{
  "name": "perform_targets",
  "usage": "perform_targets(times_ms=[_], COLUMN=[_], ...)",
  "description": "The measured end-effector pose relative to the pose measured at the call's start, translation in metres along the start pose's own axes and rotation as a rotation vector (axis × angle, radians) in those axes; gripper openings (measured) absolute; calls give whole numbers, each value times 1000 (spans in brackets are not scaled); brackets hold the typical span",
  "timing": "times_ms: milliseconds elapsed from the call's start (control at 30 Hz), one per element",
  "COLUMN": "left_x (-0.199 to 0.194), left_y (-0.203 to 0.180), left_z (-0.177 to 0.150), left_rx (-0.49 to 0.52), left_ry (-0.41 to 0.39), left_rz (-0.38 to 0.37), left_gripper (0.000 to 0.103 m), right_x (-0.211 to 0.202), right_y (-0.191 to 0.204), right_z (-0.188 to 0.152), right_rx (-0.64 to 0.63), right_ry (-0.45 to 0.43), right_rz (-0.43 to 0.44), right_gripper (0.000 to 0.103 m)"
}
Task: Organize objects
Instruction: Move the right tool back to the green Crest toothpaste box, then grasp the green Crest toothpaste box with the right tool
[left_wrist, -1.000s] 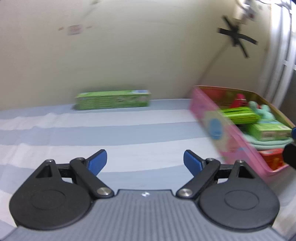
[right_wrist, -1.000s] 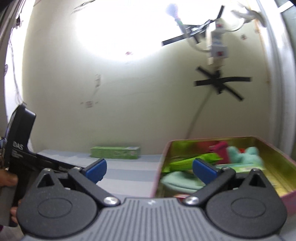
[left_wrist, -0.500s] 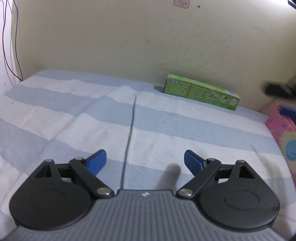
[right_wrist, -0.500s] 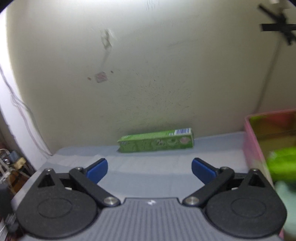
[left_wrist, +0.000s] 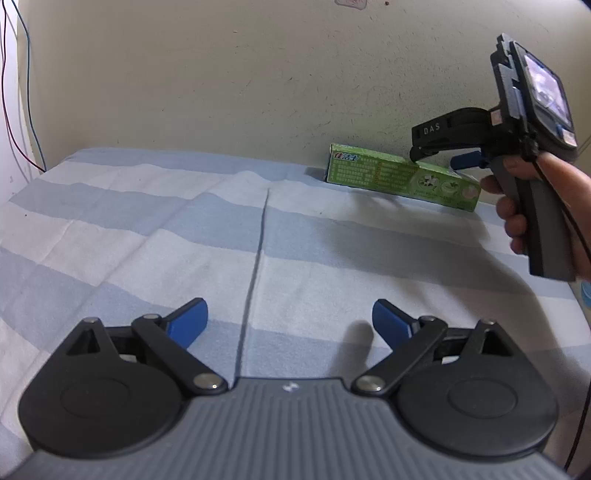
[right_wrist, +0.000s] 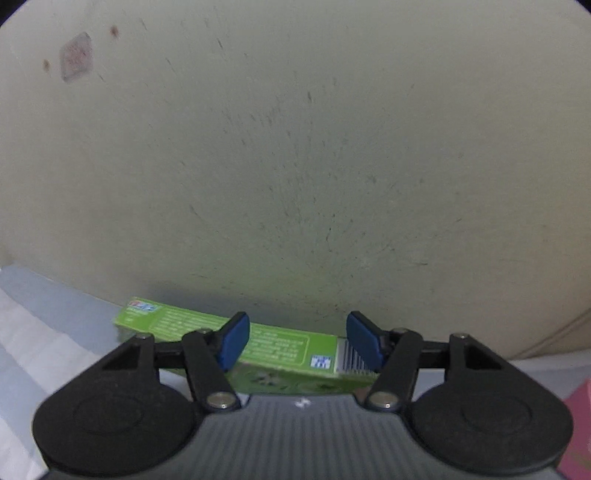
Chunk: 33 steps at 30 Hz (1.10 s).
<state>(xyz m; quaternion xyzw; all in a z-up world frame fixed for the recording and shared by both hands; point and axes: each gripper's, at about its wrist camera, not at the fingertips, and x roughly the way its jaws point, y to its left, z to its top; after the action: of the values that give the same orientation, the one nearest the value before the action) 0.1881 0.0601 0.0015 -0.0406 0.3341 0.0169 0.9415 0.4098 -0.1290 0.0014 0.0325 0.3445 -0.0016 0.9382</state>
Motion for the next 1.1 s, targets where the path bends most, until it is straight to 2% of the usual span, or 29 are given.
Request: perform_targets(times_ms=[33, 100, 233, 400, 467, 533, 633, 700, 867, 1100], left_x=[0, 0, -1, -1, 0, 0, 1, 1, 1, 1], left_y=[0, 0, 0, 0, 0, 0, -1, -1, -1, -2], left_z=[0, 0, 0, 0, 1, 0, 0, 0, 0, 0], left_rx=[0, 0, -1, -2, -2, -2, -2, -2, -4, -5], left_ry=[0, 0, 0, 0, 0, 0, 0, 0, 1, 0], left_rz=[0, 0, -2, -2, -4, -3, -4, -4, -3, -2], left_gripper=[97, 97, 98, 98, 98, 98, 99, 99, 100, 100], right_x=[1, 4, 9, -7, -16, -30, -51, -61, -66, -43], right_y=[-1, 5, -1, 6, 10, 23, 37, 41, 36, 42], right_z=[1, 1, 4, -4, -14, -31, -52, -58, -52, -51], right_rx=[16, -13, 22, -43, -65, -162, -266, -292, -346, -497], right_ry=[7, 29, 95, 126, 156, 138, 109, 94, 20, 36], right_rz=[24, 26, 87, 112, 166, 147, 179, 207, 187, 141], right_gripper=[73, 80, 79, 79, 80, 79, 76, 74, 94, 99])
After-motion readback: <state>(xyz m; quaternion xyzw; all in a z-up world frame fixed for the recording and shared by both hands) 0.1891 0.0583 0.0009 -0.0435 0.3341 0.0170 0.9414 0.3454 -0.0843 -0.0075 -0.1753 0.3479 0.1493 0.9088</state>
